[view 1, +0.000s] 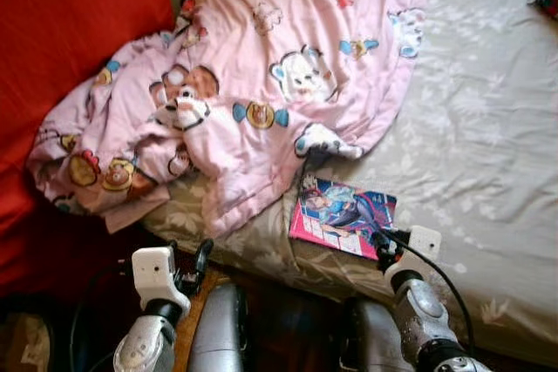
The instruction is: Clean up the room
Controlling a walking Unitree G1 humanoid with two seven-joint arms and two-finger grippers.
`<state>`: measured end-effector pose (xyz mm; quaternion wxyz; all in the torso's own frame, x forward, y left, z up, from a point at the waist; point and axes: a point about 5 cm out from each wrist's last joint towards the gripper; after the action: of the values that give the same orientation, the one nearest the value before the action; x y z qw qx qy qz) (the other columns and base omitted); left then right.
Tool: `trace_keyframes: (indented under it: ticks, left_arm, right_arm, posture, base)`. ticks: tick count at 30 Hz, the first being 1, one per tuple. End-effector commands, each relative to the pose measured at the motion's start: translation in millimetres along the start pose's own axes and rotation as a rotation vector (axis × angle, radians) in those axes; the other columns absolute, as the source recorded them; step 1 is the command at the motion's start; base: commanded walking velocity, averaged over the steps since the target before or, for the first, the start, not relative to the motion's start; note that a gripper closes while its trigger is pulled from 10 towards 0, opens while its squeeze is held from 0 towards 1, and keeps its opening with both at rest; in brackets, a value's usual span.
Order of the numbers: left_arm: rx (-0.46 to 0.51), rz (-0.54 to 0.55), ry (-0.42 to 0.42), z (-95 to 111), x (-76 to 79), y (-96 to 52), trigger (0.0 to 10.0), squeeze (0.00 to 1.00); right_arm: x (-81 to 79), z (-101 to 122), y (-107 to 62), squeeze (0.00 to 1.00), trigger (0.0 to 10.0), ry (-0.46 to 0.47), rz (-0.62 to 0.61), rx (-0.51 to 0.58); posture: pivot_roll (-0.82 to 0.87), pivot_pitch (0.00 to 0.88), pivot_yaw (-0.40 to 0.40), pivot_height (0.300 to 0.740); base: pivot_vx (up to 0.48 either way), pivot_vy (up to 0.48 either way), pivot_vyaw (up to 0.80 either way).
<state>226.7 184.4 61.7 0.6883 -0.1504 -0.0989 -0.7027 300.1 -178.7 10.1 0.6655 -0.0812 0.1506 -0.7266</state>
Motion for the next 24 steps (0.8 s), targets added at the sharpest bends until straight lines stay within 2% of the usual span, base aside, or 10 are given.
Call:
trace_keyframes:
  ticks: [1, 5, 11, 16, 20, 23, 24]
  left_arm:
    - [-0.036, 0.025, 0.013, -3, -2.3, -8.5, 10.0, 0.0]
    - [-0.054, 0.042, 0.017, -1, -1.7, -18.8, 10.0, 0.0]
    - [-0.061, 0.052, 0.022, 2, -2.0, -24.0, 10.0, 0.0]
    - [-0.075, 0.065, 0.028, 6, -2.8, -29.5, 10.0, 0.0]
    - [-0.081, 0.065, 0.032, 9, -3.3, -31.0, 10.0, 0.0]
    - [-0.091, 0.066, 0.036, 10, -4.2, -31.8, 10.0, 0.0]
    - [-0.092, 0.067, 0.037, 10, -4.7, -31.6, 10.0, 0.0]
  right_arm:
    - [4.3, -6, -3.5, 0.0, 10.0, 0.023, -0.016, -0.006]
    - [16.1, -4, -4.0, 0.0, 10.0, 0.033, -0.045, 0.008]
    - [21.3, -8, -6.6, 0.0, 10.0, 0.036, -0.049, 0.0]
    - [24.0, -18, -10.9, 0.0, 10.0, 0.105, -0.044, -0.042]
    - [21.4, -23, -12.4, 0.0, 10.0, 0.198, -0.025, -0.055]
    - [21.5, -27, -13.1, 0.0, 10.0, 0.307, -0.014, -0.078]
    - [19.9, -29, -13.5, 0.0, 10.0, 0.314, 0.009, -0.088]
  posture:
    - [0.15, 0.449, 0.059, 0.638]
    - [0.16, 0.464, 0.063, 0.638]
    - [0.17, 0.483, 0.067, 0.638]
    - [0.17, 0.492, 0.073, 0.638]
    - [0.18, 0.498, 0.081, 0.638]
    - [0.19, 0.497, 0.085, 0.638]
    - [0.19, 0.497, 0.086, 0.638]
  base:
    - [0.0, 0.0, 0.0]
    - [0.0, 0.0, 0.0]
    - [0.0, 0.0, 0.0]
    - [0.0, 0.0, 0.0]
    - [0.0, 0.0, 0.0]
    - [0.0, 0.0, 0.0]
    - [0.0, 0.0, 0.0]
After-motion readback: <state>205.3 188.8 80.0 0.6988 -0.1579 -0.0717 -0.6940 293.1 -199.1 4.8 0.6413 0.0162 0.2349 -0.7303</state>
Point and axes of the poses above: a point about 5 cm out from each wrist's last joint towards the gripper, its own y axis pointing out of the wrist towards the gripper, its own z axis along the axis of the wrist's last joint, x = y × z, and after that the axes turned 13 degrees about -y, right-handed
